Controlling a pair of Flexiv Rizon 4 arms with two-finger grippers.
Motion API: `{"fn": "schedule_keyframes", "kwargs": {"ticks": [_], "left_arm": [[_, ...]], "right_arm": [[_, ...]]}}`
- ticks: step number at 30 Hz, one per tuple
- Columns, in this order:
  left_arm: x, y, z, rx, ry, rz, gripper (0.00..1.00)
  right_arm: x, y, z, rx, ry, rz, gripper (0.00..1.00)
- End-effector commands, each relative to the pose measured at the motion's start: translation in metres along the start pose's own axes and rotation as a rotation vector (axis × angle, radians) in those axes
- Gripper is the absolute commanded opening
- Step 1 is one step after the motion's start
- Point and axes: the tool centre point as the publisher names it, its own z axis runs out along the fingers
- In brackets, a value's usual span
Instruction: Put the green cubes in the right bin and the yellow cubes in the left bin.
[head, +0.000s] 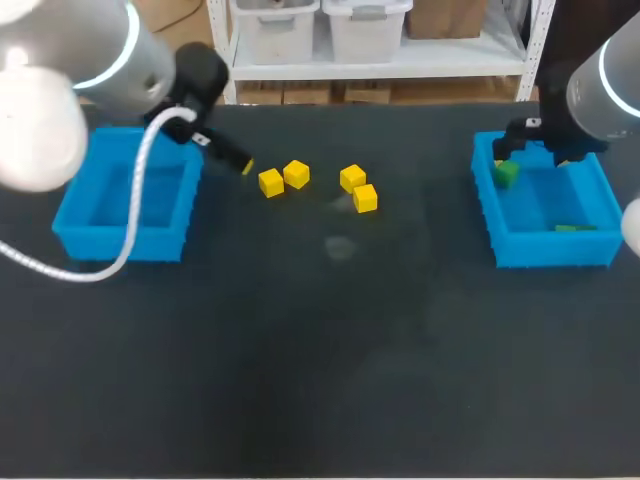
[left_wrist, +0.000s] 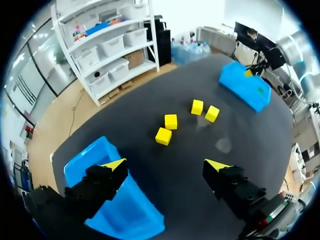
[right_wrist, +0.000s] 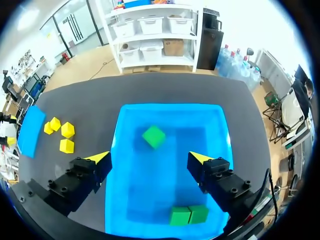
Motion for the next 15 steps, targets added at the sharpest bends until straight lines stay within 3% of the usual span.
{"fn": "schedule_keyframes", "kwargs": {"ticks": [1,15], "left_arm": [[-0.017,0.0,0.033,0.022,0.218,0.012,1.0],[-0.014,-0.005,0.074,0.072,0.311,0.019,1.0]], "right_arm": [[0.002,0.0,-0.001,0.003,-0.009,0.001,1.0],[0.002,0.0,-0.001,0.003,-0.009,0.001,1.0]]}}
